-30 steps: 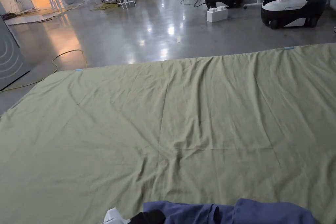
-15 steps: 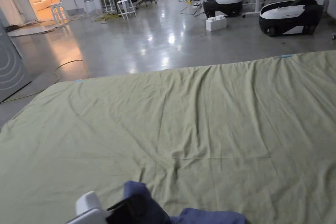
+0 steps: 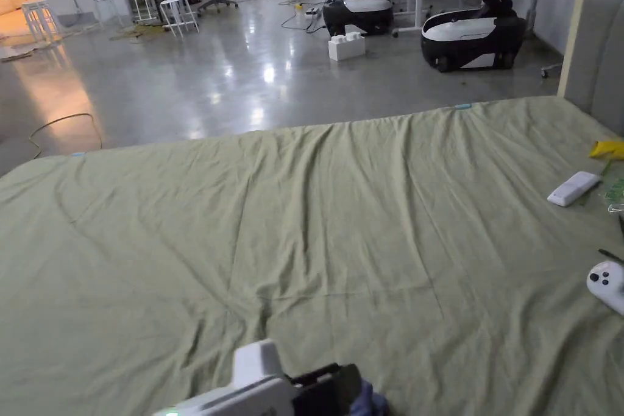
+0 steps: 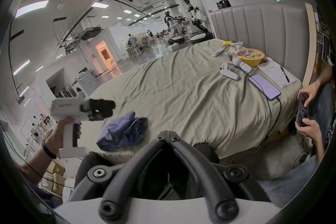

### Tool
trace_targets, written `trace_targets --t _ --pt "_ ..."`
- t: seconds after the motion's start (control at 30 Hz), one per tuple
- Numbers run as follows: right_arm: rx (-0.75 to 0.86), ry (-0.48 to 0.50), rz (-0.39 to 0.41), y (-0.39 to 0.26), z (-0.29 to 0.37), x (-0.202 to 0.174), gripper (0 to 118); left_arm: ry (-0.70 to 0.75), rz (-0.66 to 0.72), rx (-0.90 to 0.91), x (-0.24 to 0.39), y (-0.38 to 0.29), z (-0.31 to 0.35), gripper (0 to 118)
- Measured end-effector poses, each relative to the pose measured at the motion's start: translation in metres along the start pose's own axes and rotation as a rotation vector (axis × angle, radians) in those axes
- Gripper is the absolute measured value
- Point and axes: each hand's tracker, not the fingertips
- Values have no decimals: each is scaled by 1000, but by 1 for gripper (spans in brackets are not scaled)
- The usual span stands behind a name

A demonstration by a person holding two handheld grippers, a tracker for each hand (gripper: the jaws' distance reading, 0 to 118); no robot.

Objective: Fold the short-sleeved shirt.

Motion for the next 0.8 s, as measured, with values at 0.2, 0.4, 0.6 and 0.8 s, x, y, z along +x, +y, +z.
trace_targets --t 0.2,0.4,0.6,0.8 --pt "0 75 -5 3 -8 -10 0 79 90 -65 -30 -22 -27 5" --pt "-17 70 6 1 -9 -21 0 108 -10 -250 -44 -83 -101 2" --pt "-157 133 105 6 -59 -47 0 10 0 -68 -24 -41 -43 2" --pt "-216 305 145 31 -184 -116 0 -9 18 143 -62 -1 62 2"
